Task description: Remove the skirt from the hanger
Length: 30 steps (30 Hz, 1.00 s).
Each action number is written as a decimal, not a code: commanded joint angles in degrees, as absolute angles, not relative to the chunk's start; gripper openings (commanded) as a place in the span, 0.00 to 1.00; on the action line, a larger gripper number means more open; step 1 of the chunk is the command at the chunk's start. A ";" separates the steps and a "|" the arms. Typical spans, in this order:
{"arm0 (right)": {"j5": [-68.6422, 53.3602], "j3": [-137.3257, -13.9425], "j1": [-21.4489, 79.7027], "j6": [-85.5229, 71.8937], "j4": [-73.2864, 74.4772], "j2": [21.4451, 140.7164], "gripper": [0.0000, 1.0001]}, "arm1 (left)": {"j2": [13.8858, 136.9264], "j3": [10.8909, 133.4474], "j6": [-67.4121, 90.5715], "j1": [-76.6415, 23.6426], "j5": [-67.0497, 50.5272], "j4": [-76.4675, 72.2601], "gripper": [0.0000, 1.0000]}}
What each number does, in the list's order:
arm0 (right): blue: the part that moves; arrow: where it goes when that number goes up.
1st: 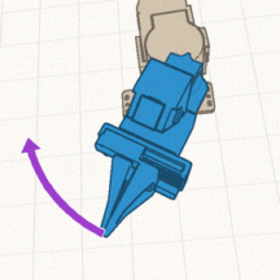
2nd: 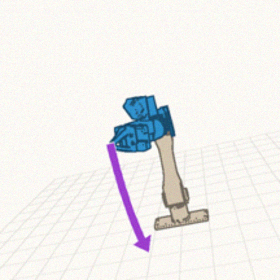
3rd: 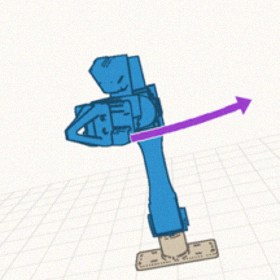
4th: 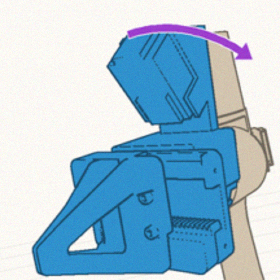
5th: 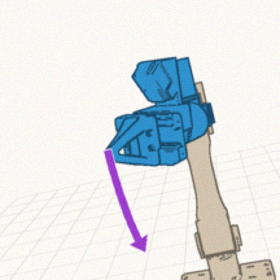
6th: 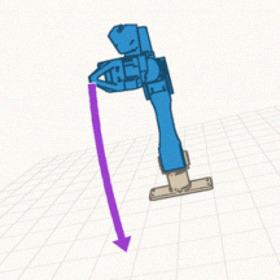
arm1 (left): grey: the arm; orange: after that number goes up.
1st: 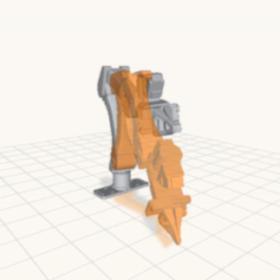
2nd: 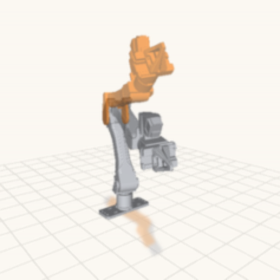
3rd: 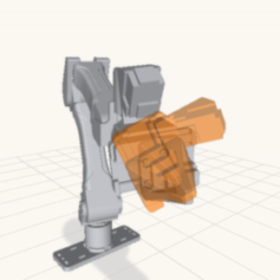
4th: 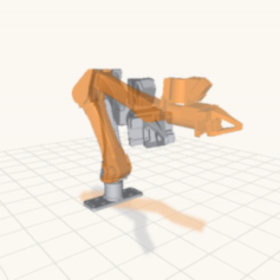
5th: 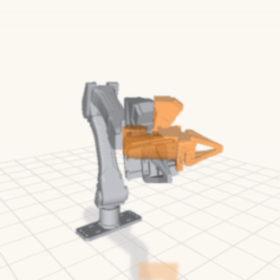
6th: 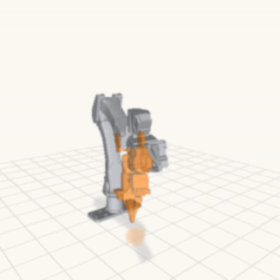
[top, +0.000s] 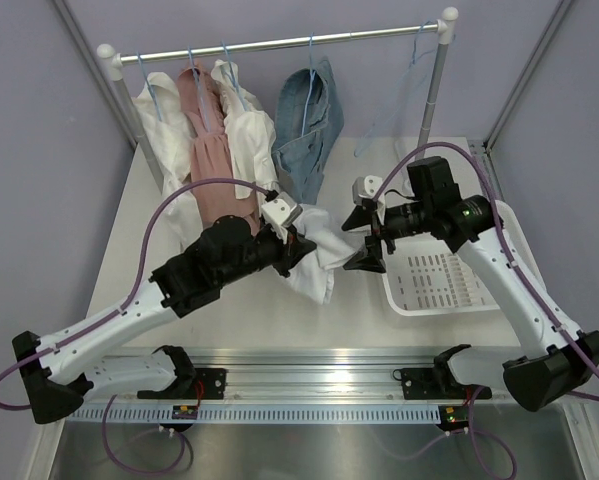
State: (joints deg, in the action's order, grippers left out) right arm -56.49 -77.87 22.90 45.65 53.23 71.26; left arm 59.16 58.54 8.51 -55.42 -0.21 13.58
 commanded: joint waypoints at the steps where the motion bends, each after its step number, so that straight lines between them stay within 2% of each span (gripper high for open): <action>1: -56.33 -79.63 26.89 33.58 41.31 72.33 0.97 | 58.89 62.57 9.58 -55.55 -4.22 9.07 0.00; 12: -59.42 -76.74 34.63 13.98 29.62 72.69 0.96 | 63.28 69.69 10.90 -55.55 -5.27 -3.41 0.00; 21: -54.58 -74.62 34.98 13.27 30.49 71.19 0.79 | 64.95 72.33 11.60 -55.55 -4.49 -9.84 0.00; 27: -55.54 -74.97 34.46 15.12 32.96 70.84 0.65 | 63.02 71.90 11.60 -55.55 -2.11 -13.17 0.00; 30: -57.13 -75.15 34.10 15.73 33.92 70.84 0.62 | 61.97 71.46 11.60 -55.63 -0.71 -14.67 0.00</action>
